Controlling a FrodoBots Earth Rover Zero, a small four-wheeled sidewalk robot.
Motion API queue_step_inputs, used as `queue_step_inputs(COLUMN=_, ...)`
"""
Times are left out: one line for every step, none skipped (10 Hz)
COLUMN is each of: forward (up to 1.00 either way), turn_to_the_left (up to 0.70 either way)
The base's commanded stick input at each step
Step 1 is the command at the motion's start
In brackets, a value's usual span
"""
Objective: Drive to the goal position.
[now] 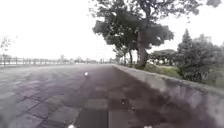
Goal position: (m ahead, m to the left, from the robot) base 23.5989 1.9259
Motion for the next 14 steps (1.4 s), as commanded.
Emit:
queue_step_inputs(forward=0.70, turn_to_the_left=0.00)
queue_step_inputs(forward=0.70, turn_to_the_left=0.00)
queue_step_inputs(forward=0.70, turn_to_the_left=0.00)
queue_step_inputs(forward=0.70, turn_to_the_left=-0.13)
queue_step_inputs(forward=0.70, turn_to_the_left=-0.35)
queue_step_inputs(forward=0.70, turn_to_the_left=-0.35)
queue_step_inputs(forward=0.70, turn_to_the_left=-0.35)
queue_step_inputs(forward=0.70, turn_to_the_left=-0.35)
queue_step_inputs(forward=0.70, turn_to_the_left=0.00)
queue_step_inputs(forward=0.70, turn_to_the_left=0.00)
queue_step_inputs(forward=0.70, turn_to_the_left=0.00)
queue_step_inputs(forward=0.70, turn_to_the_left=0.00)
queue_step_inputs(forward=0.70, turn_to_the_left=0.00)
queue_step_inputs(forward=0.70, turn_to_the_left=0.00)
